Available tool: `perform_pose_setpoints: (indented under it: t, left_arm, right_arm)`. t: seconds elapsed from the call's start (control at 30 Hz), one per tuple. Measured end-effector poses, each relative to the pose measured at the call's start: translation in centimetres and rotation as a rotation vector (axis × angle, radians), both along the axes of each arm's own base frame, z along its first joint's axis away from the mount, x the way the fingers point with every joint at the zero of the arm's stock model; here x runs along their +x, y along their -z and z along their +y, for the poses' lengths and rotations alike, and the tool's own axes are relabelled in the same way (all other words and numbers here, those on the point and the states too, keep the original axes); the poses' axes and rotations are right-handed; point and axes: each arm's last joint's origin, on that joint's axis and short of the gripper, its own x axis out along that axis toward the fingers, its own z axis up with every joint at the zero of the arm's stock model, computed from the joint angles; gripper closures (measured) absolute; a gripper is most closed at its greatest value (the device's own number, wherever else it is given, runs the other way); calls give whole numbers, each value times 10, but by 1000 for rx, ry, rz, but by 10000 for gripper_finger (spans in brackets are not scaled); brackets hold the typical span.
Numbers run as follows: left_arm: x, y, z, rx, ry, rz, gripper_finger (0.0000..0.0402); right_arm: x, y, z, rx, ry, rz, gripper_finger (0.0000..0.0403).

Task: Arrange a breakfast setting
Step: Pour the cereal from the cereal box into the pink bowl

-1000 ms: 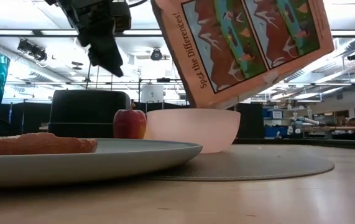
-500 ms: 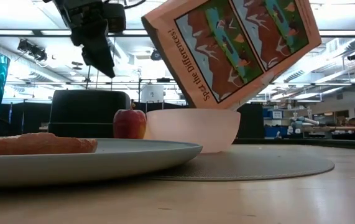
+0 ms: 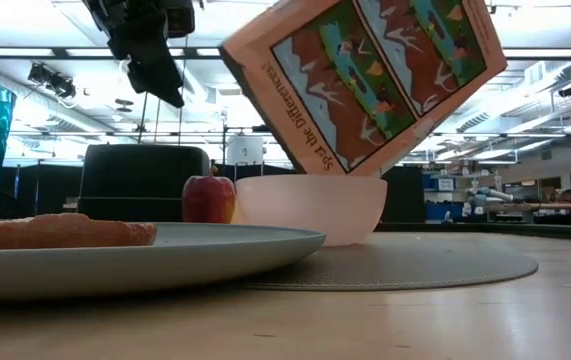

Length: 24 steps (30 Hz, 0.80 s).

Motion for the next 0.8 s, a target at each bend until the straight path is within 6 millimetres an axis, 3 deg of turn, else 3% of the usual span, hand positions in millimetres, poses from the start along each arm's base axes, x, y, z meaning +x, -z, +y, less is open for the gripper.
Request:
perform_pose_setpoints:
  t: [0.53, 0.8]
  left_arm:
    - [0, -1, 0, 1, 0, -6, 175]
    - [0, -1, 0, 5, -1, -6, 175]
  right_arm:
    - [0, -2, 7, 20, -30, -28, 166]
    - [-13, -3, 12, 65, -20, 16, 166]
